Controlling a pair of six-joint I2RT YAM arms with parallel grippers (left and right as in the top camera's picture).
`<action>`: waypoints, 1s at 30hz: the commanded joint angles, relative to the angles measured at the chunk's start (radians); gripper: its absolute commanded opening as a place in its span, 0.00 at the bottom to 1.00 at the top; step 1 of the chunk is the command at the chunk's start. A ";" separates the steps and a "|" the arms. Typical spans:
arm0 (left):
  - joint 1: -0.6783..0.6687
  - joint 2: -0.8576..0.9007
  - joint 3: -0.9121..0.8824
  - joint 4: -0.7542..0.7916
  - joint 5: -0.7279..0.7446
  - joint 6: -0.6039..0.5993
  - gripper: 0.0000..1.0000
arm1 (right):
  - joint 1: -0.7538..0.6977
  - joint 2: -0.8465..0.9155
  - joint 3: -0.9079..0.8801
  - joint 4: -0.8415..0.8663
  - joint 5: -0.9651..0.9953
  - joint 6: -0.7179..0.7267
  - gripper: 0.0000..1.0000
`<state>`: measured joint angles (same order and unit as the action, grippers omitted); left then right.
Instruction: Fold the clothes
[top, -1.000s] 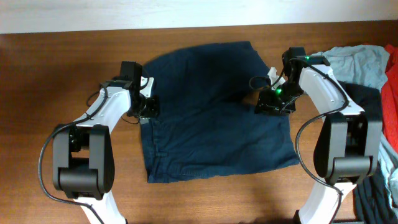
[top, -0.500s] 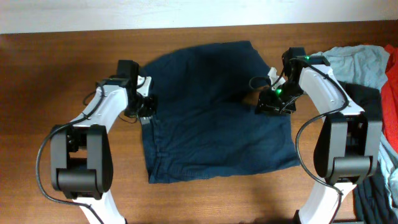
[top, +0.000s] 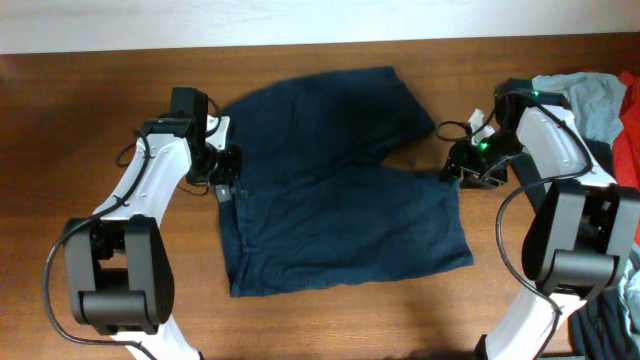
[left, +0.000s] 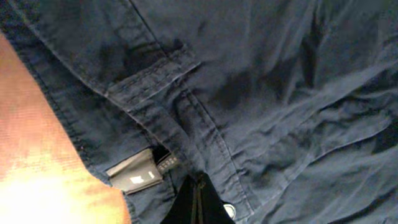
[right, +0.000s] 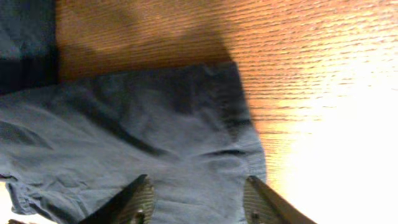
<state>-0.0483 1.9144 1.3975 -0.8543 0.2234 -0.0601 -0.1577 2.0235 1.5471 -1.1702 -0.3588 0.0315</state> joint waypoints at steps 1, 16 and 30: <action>0.006 -0.035 0.016 -0.038 -0.068 -0.003 0.00 | 0.003 -0.003 -0.003 0.000 -0.007 0.006 0.54; 0.006 -0.170 0.042 -0.048 -0.048 0.009 0.00 | 0.003 -0.001 -0.012 0.145 0.172 0.106 0.50; 0.006 -0.170 0.042 -0.045 -0.071 0.009 0.00 | 0.000 -0.001 -0.247 0.236 -0.117 -0.010 0.43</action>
<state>-0.0483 1.7672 1.4197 -0.9009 0.1677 -0.0597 -0.1577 2.0182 1.3285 -0.9527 -0.2649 0.1234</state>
